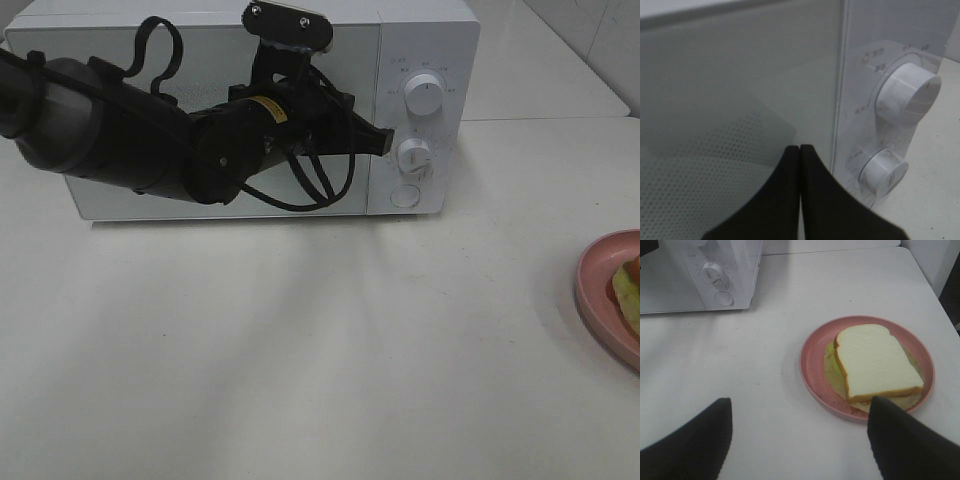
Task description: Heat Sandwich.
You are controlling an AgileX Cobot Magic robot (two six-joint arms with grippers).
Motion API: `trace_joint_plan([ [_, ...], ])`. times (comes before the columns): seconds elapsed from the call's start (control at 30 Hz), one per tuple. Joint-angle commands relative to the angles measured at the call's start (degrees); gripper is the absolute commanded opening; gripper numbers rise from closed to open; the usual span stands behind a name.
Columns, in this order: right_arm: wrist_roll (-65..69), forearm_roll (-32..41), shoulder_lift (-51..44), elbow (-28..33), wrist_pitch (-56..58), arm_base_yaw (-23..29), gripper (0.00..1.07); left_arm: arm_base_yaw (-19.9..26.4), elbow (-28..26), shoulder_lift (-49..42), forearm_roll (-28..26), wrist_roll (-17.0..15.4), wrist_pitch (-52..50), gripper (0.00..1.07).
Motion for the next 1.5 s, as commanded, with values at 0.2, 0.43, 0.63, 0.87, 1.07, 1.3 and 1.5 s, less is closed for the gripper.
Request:
trace_joint_plan([
  [0.2,0.0,0.1,-1.7,0.1,-0.1,-0.3,0.73,-0.7,7.8,-7.2,-4.5,0.9,-2.5,0.0],
  [0.43,0.0,0.1,-1.7,0.1,-0.1,-0.3,0.73,-1.3,16.9,-13.8,-4.5,0.8,3.5,0.0],
  [0.63,0.0,0.1,-1.7,0.1,-0.1,-0.3,0.73,-1.3,19.9,-18.9,-4.5,0.8,16.9,0.67],
  [0.87,0.0,0.1,-1.7,0.1,-0.1,-0.3,0.73,-1.1,20.2,-24.1,-2.2,1.1,34.2,0.98],
  [1.07,0.0,0.1,-1.7,0.1,-0.1,-0.3,0.73,1.6,20.2,-28.1,0.9,-1.0,49.4,0.97],
  [1.3,0.0,0.1,-1.7,0.1,-0.1,-0.3,0.73,8.7,20.2,-31.7,1.0,-3.2,61.5,0.97],
  [1.5,0.0,0.1,-1.7,0.1,-0.1,-0.3,0.73,15.1,20.2,-36.2,1.5,-3.3,69.3,0.97],
])
